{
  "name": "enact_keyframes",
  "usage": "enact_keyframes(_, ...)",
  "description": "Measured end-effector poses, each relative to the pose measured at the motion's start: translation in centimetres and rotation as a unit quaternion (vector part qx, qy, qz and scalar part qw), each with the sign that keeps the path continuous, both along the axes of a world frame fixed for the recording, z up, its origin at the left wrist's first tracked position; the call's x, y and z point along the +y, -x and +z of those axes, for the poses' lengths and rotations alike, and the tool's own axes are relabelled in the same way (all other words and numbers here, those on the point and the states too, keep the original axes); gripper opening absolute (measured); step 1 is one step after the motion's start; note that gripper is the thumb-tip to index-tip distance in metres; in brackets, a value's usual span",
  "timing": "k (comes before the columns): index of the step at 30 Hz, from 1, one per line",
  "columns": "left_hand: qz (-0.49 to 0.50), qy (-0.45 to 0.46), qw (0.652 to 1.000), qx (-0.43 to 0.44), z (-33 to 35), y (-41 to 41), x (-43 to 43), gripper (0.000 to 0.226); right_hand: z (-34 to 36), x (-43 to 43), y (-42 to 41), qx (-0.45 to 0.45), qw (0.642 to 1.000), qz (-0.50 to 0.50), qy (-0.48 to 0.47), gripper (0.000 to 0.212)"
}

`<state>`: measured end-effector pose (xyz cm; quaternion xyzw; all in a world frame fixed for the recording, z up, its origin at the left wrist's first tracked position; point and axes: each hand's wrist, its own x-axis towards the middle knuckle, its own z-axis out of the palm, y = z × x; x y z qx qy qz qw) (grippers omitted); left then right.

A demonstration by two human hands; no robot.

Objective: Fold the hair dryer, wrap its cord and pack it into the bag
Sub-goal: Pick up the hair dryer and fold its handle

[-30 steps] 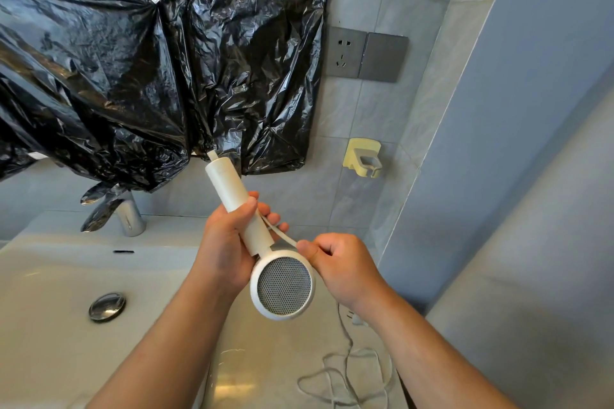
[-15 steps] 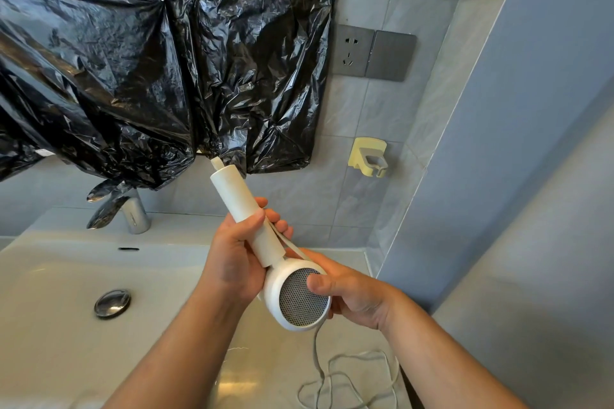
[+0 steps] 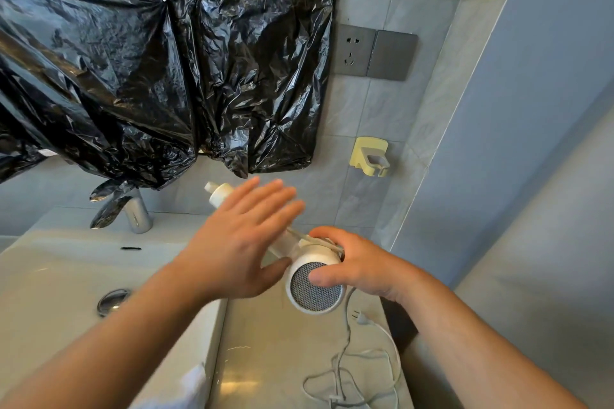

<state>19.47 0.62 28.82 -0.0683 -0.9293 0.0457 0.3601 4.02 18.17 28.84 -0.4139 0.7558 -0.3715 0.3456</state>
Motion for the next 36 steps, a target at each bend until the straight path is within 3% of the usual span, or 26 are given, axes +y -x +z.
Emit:
enact_keyframes(3, 0.048, 0.094, 0.98, -0.171, 0.6, 1.0, -1.2, 0.059, 0.7, 0.0, -0.3, 0.03, 0.999, 0.023, -0.013, 0.086)
enact_keyframes(7, 0.052, 0.092, 0.962, -0.251, 0.6, 1.1, -1.6, 0.048, 1.5, 0.2, -0.4, 0.056, 0.997, 0.05, -0.027, 0.068)
enact_keyframes(10, 0.012, 0.085, 0.975, -0.207, 0.1, 0.9, -1.8, 0.045, 2.0, 0.6, 0.2, 0.018, 0.997, 0.07, 0.002, 0.057)
enact_keyframes(14, -0.054, 0.09, 0.988, -0.114, -0.2, 0.3, -2.6, 0.05, 2.1, 1.6, 2.3, -0.161, 0.98, 0.033, 0.114, 0.045)
enact_keyframes(19, -0.064, 0.082, 0.99, -0.09, -0.2, 0.3, -2.1, 0.056, 1.5, 1.1, 3.3, -0.166, 0.975, 0.008, 0.147, 0.017)
enact_keyframes(22, -0.065, 0.061, 0.992, -0.088, -0.3, -0.2, -2.3, 0.058, 1.8, 0.9, 3.5, -0.154, 0.976, 0.03, 0.153, 0.015)
enact_keyframes(24, -0.086, 0.049, 0.992, -0.084, -0.4, -0.4, -2.1, 0.055, 2.2, 0.8, 4.0, -0.168, 0.971, 0.057, 0.162, 0.028)
enact_keyframes(29, -0.131, -0.014, 0.99, -0.053, -0.2, -0.4, -0.7, 0.041, 2.4, 0.1, 3.9, -0.268, 0.942, 0.056, 0.195, 0.03)
enact_keyframes(33, -0.082, -0.075, 0.994, -0.004, 0.1, 0.1, 0.2, 0.043, 0.8, -0.5, 1.1, -0.399, 0.893, -0.03, 0.207, 0.025)
enact_keyframes(36, 0.017, -0.108, 0.994, 0.014, 0.4, 0.7, 0.8, 0.058, -1.5, -1.7, -1.3, -0.375, 0.896, -0.055, 0.23, 0.024)
